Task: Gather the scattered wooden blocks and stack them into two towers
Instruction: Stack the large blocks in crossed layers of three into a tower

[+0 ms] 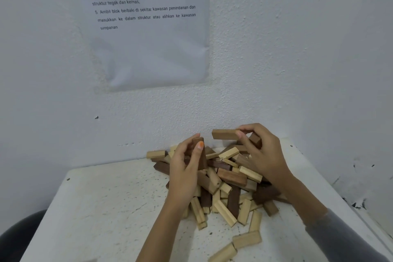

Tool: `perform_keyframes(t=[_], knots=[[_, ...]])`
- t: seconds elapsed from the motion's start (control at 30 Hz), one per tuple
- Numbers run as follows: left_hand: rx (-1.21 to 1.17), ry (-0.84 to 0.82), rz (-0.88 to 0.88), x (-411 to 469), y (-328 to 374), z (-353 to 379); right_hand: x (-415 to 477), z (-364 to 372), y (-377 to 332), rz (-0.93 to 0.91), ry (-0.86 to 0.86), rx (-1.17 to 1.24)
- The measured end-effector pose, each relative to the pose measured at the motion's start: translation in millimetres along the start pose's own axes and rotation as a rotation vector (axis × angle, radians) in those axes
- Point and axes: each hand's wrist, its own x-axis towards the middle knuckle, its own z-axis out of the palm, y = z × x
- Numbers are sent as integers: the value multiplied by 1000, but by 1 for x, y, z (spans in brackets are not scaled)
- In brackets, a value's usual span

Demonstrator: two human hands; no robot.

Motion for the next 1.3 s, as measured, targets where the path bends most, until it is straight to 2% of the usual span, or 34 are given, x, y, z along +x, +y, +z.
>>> perform_keyframes(t=[0.1, 0.2, 0.33, 0.5, 0.73, 1.17, 1.3], knots=[[-116, 79, -46, -14, 9, -10, -26, 2, -24, 89, -9, 235], [-202, 121, -72, -32, 17, -21, -52, 6, -41, 98, 11, 320], [-157, 88, -68, -60, 23, -37, -82, 10, -52, 141, -14, 363], [-84, 21, -149, -97, 21, -58, -123, 21, -70, 356, -9, 520], [13, -40, -236, -145, 5, -76, -175, 53, -84, 486, -67, 440], [169, -9, -163, -193, -36, -102, -212, 90, -93, 390, -89, 228], [240, 34, -107, -198, -39, -103, -212, 93, -96, 361, -157, 119]])
